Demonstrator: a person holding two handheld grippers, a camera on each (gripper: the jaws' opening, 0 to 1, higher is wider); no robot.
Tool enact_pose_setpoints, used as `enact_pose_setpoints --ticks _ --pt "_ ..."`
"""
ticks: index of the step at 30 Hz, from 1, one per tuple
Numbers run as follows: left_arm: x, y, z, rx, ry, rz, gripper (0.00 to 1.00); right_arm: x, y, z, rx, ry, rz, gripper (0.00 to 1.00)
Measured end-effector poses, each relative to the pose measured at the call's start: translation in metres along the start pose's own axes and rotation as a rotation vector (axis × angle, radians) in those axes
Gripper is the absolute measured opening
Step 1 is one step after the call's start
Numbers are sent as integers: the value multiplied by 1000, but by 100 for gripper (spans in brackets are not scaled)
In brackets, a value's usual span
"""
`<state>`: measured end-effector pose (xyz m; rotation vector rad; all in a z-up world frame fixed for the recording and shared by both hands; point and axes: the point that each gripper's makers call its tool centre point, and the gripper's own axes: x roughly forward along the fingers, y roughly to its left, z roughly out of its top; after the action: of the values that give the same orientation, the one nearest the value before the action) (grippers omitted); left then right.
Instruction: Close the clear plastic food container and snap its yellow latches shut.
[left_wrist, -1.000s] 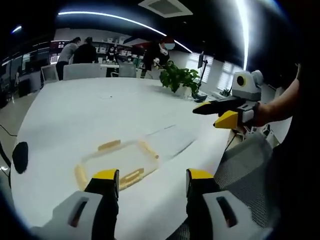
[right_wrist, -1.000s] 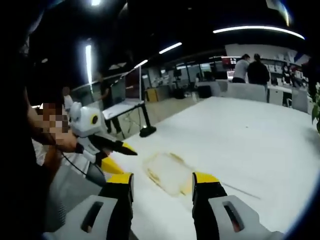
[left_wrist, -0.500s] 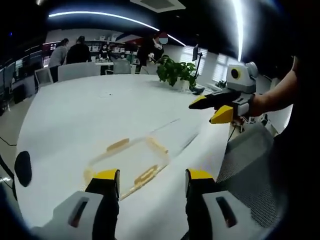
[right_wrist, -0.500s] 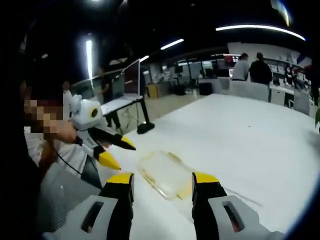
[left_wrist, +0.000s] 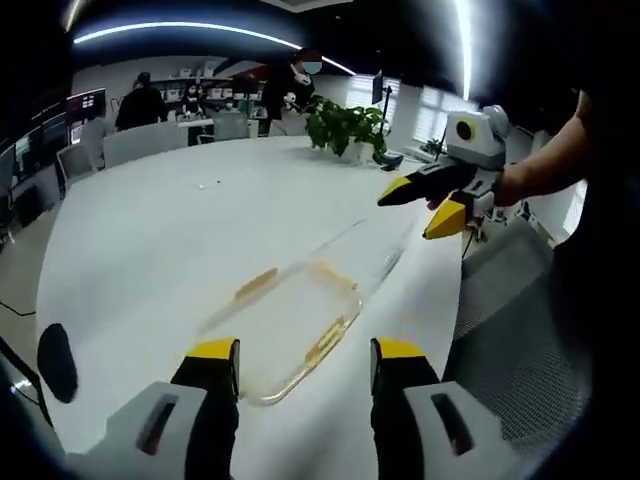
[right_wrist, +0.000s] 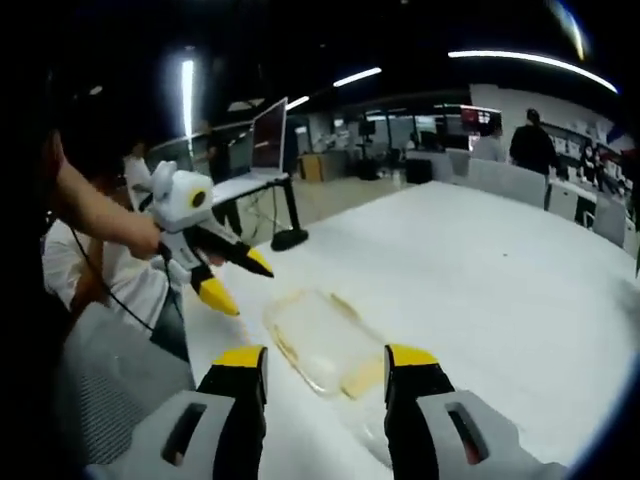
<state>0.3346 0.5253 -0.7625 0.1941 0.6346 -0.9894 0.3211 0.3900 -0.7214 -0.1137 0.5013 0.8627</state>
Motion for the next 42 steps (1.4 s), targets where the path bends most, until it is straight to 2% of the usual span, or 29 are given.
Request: enact_pose_setpoints --ticks 12,17,24,29,32,36,42 --pt "0 21 -9 53 59 -2 51 16 -9 -1 -26 43 13 49" --pt "1 27 -13 93 94 -16 51 21 -13 -10 -31 89 14 50" --pt "7 33 -15 116 119 -30 50 23 -19 -10 -58 105 21 50" --pt "12 33 -18 161 150 -49 50 26 -23 -12 -69 129 32 50" --pt "12 39 -24 251 209 -59 44 28 -24 -17 -85 161 40 51" --pt "16 41 -23 249 221 -72 49 32 -24 -20 -93 180 50 51" --pt "18 50 -28 275 268 -86 50 38 -24 -21 -127 215 69 51"
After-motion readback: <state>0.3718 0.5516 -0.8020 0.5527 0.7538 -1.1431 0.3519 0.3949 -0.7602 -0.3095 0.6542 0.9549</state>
